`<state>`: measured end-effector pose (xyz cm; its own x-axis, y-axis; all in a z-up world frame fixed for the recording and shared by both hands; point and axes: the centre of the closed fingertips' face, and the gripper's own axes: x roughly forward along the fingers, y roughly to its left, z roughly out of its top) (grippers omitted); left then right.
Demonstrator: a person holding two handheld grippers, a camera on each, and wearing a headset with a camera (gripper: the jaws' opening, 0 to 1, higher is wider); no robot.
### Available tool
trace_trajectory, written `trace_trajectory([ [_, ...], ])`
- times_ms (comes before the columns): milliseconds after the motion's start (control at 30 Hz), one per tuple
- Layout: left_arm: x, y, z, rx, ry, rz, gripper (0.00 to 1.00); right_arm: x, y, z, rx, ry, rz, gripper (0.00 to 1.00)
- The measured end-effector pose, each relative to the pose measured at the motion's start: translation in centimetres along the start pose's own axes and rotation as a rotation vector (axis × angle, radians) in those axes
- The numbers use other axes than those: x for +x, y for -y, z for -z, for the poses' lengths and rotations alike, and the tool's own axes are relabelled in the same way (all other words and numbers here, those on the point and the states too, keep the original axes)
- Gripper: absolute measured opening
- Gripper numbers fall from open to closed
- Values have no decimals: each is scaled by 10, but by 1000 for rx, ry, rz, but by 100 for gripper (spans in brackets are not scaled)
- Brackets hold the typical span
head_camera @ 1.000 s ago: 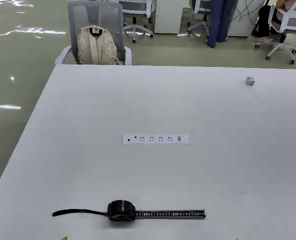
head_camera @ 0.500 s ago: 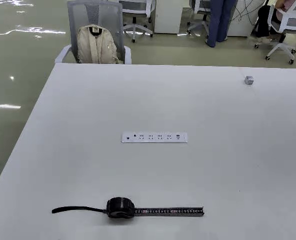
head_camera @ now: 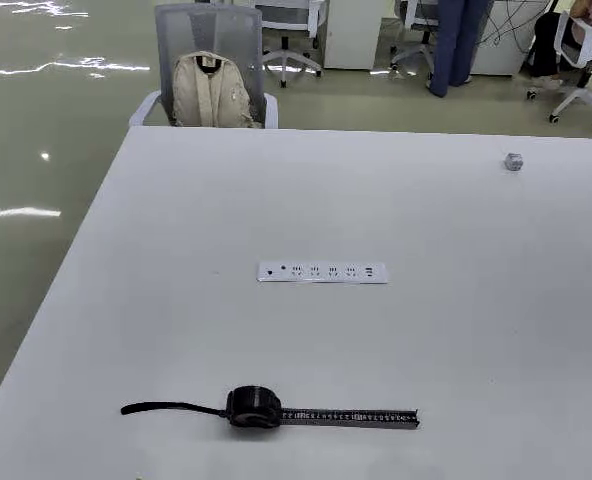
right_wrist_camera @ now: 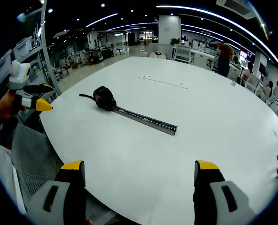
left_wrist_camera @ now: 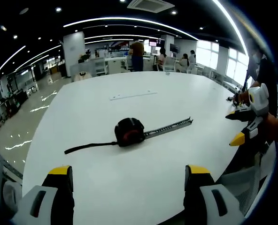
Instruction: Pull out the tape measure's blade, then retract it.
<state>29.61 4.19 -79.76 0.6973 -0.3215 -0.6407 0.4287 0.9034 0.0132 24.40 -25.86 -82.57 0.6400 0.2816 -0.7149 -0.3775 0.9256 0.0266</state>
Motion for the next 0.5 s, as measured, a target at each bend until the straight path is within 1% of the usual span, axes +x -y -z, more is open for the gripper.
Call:
trace_trajectory([
  [167,4,1,-1,-21,-2,-20,95,2,-1,1,-11,-8,-4,99],
  [233,6,2,-1,-13,-6,-28,95,4,-1,2,-13,-9,-5,99],
  [300,8,1,2,-31,-24,-34,93,4,0,1,-15,-12,-4,98],
  [333,8,0,1,-39,-21,-41,93,5,1,2,-14,-13,-4,98],
  [400,10,0,2,-32,-27,-47,94,7,2,3,-17,-15,-6,98],
  [433,11,0,2,-41,-28,-50,94,8,3,3,-21,-19,-6,98],
  [500,13,0,2,-38,-29,-54,95,11,4,4,-24,-23,-10,98],
])
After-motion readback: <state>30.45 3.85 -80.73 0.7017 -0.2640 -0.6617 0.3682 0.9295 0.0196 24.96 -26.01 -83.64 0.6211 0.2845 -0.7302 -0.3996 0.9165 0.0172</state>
